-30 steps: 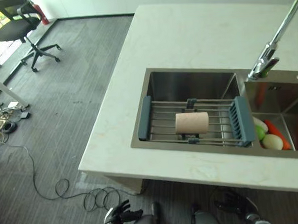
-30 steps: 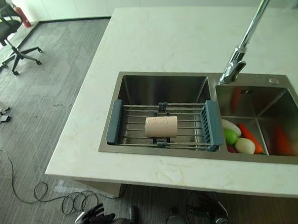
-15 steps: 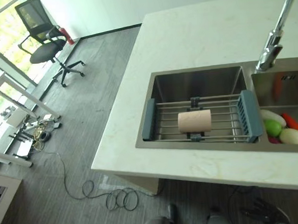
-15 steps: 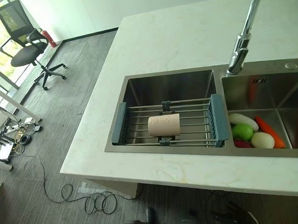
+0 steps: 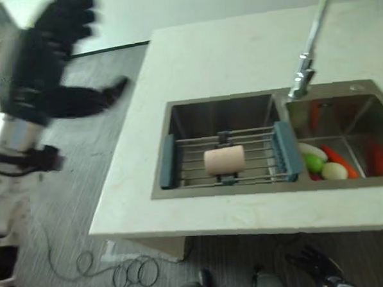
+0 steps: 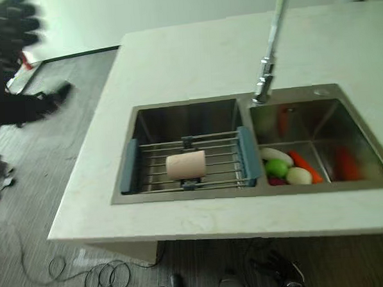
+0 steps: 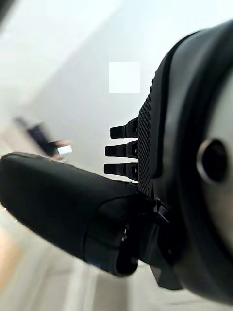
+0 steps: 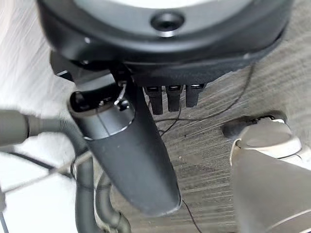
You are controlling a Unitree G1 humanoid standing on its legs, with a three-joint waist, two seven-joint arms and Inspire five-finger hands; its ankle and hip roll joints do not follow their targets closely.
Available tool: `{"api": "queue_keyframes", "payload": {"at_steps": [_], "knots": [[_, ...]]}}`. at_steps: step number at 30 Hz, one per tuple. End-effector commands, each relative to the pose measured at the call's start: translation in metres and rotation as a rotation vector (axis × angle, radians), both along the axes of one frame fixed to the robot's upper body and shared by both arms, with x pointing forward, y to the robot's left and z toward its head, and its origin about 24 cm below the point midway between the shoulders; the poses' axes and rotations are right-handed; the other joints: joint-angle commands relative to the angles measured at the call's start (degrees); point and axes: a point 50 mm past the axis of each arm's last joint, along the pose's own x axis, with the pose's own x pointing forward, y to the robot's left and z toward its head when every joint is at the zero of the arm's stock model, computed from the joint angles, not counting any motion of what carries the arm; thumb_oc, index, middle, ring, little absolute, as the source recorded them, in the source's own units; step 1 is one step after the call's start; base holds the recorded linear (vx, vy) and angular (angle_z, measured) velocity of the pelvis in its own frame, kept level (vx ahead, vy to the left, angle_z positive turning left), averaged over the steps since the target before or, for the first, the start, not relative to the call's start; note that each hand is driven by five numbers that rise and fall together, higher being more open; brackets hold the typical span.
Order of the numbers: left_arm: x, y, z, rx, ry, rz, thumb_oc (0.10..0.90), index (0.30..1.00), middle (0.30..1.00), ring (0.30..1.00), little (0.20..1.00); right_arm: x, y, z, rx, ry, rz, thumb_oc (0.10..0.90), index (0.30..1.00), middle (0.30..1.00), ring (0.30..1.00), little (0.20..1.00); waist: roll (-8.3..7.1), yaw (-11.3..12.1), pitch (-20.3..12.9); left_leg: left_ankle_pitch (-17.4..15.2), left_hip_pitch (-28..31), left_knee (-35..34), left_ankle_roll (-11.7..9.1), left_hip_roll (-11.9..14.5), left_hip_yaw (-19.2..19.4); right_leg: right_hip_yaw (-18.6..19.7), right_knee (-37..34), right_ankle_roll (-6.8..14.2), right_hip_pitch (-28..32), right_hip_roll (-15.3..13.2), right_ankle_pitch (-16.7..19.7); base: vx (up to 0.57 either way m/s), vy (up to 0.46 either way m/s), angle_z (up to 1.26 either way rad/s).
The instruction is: Place the dishes in the dishwasher.
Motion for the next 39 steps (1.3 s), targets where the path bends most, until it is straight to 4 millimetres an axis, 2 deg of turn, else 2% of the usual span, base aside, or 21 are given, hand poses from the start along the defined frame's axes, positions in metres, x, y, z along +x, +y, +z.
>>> {"api": "queue_keyframes", "payload": {"at_steps": [1, 4, 5, 8, 11, 13, 16, 23, 30, 39], "knots": [[0.005, 0.029, 0.037, -0.098, -0.153, 0.126, 0.800, 0.900, 0.900, 0.900, 0.900, -0.002, -0.023, 0.011, -0.052, -0.041, -0.064, 0.800, 0.900, 0.900, 0.900, 0.900, 0.76, 1.2, -0.7, -10.4, 0.3, 7.5, -0.8, 0.4, -3.5, -0.6, -5.5, 4.5, 5.8, -1.3, -4.3, 0.04, -0.014, -0.26], [0.018, 0.004, 0.029, -0.020, -0.100, 0.063, 0.800, 0.900, 0.900, 0.900, 0.900, -0.007, -0.023, 0.009, -0.044, -0.033, -0.071, 0.800, 0.900, 0.900, 0.900, 0.900, 0.50, -0.4, -0.6, -10.6, 0.7, 7.5, -0.7, 0.4, -2.8, 0.3, -5.5, 4.5, 5.7, -0.8, -4.0, 0.04, -0.009, -0.31], [0.028, -0.008, 0.021, 0.023, -0.045, 0.043, 0.800, 0.900, 0.900, 0.900, 0.900, -0.011, -0.023, 0.008, -0.040, -0.028, -0.081, 0.800, 0.900, 0.900, 0.900, 0.900, 0.33, -1.3, -0.3, -10.6, 0.9, 7.5, -0.7, 0.4, -2.3, 1.1, -5.5, 4.6, 5.6, -0.6, -3.8, 0.03, 0.003, -0.27], [0.038, -0.017, 0.008, 0.069, 0.030, 0.032, 0.800, 0.900, 0.900, 0.900, 0.900, -0.016, -0.024, 0.007, -0.039, -0.029, -0.095, 0.800, 0.900, 0.900, 0.900, 0.900, 0.28, -2.4, 0.0, -10.6, 1.0, 7.5, -0.6, 0.3, -1.9, 2.1, -5.5, 4.6, 5.3, -0.3, -3.6, 0.02, 0.017, -0.22], [0.050, -0.027, -0.015, 0.134, 0.135, 0.016, 0.800, 0.900, 0.900, 0.900, 0.900, -0.018, -0.026, 0.009, -0.041, -0.041, -0.108, 0.800, 0.900, 0.900, 0.900, 0.900, 0.31, -3.3, 0.5, -10.6, 1.0, 7.5, -0.4, 0.1, -1.5, 3.0, -5.5, 4.6, 5.1, -0.2, -3.2, 0.02, 0.027, -0.14], [0.059, -0.034, -0.040, 0.190, 0.258, -0.004, 0.800, 0.900, 0.900, 0.900, 0.900, -0.017, -0.028, 0.010, -0.040, -0.066, -0.106, 0.800, 0.900, 0.900, 0.900, 0.900, 0.33, -4.1, 0.8, -10.8, 1.1, 7.5, -0.1, -0.2, -1.2, 3.7, -5.5, 4.6, 4.7, -0.2, -2.9, 0.03, 0.043, -0.17], [0.061, -0.046, -0.057, 0.264, 0.332, -0.049, 0.800, 0.900, 0.900, 0.900, 0.900, -0.013, -0.027, 0.012, -0.040, -0.087, -0.100, 0.800, 0.900, 0.900, 0.900, 0.900, 0.35, -4.7, 1.3, -10.8, 0.9, 7.5, 0.2, -0.4, -0.8, 4.0, -5.5, 4.7, 4.3, -0.4, -2.5, 0.00, 0.029, -0.11], [0.062, -0.057, -0.073, 0.377, 0.357, -0.023, 0.800, 0.900, 0.900, 0.900, 0.900, -0.009, -0.026, 0.014, -0.039, -0.114, -0.097, 0.800, 0.900, 0.900, 0.900, 0.900, 0.55, -5.2, 1.8, -11.2, 1.1, 7.5, 0.7, -0.7, -0.7, 4.3, -5.5, 4.8, 4.1, -0.6, -2.3, 0.00, 0.008, -0.02], [0.062, -0.055, -0.078, 0.425, 0.366, -0.002, 0.800, 0.900, 0.900, 0.900, 0.900, -0.006, -0.024, 0.014, -0.033, -0.135, -0.107, 0.800, 0.900, 0.900, 0.900, 0.900, 0.47, -5.2, 2.2, -11.4, 1.0, 7.5, 1.0, -0.8, -0.7, 4.3, -5.5, 4.8, 3.7, -0.6, -2.0, 0.00, 0.000, 0.00], [0.064, -0.045, -0.083, 0.524, 0.317, 0.120, 0.800, 0.900, 0.900, 0.900, 0.900, -0.002, -0.020, 0.015, -0.009, -0.180, -0.109, 0.800, 0.900, 0.900, 0.900, 0.900, 0.16, -5.4, 2.9, -11.8, 0.5, 7.5, 1.3, -0.9, -0.8, 4.4, -5.5, 5.1, 2.8, -0.8, -1.7, 0.00, 0.000, 0.00]]}}
